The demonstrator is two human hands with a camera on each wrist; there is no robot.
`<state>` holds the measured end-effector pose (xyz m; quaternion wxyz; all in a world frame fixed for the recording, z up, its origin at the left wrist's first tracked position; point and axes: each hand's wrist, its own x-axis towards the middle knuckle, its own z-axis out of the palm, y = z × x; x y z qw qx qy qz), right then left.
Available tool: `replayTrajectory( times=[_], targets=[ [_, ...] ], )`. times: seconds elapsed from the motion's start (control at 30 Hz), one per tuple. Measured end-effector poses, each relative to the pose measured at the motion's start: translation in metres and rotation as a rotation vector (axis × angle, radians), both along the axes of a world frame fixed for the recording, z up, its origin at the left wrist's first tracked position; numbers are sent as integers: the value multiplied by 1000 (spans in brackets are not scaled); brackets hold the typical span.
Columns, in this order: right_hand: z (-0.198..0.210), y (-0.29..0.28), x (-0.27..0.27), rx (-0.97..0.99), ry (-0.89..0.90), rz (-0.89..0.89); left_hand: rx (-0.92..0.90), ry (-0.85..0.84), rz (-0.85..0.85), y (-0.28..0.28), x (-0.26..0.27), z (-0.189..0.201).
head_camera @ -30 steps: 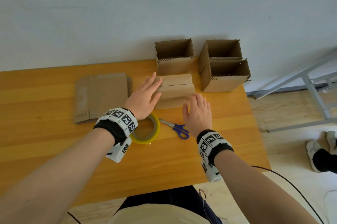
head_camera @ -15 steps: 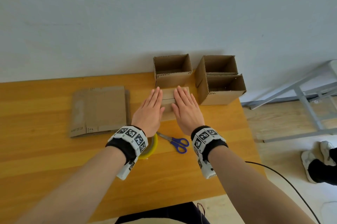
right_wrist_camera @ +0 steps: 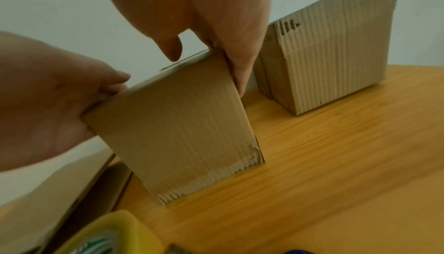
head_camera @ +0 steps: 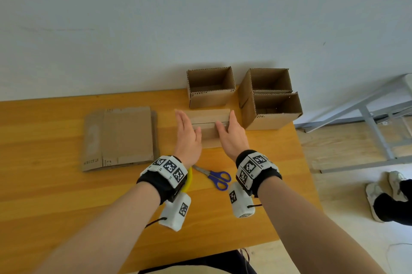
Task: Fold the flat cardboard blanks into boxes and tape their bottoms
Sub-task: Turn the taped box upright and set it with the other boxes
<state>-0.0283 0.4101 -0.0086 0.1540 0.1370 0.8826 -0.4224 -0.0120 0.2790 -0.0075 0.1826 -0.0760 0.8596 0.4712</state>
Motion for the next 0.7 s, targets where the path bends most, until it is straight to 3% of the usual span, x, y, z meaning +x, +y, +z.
replayTrajectory(
  times=[0.23, 0.37, 0.5, 0.63, 0.7],
  targets=[
    [10, 5, -12, -164, -212, -162, 140, -257, 255, 0, -13, 13],
    [2, 9, -12, -292, -317, -354, 131, -377, 247, -6, -21, 20],
    [-3, 15, -1, -473, -338, -499, 190, -405, 267, -19, -20, 15],
    [-3, 19, 16, -598, -350, -538, 265, -368, 276, -27, -9, 19],
    [-3, 21, 27, -634, -345, -557, 297, -345, 257, -36, -10, 2]
  ],
)
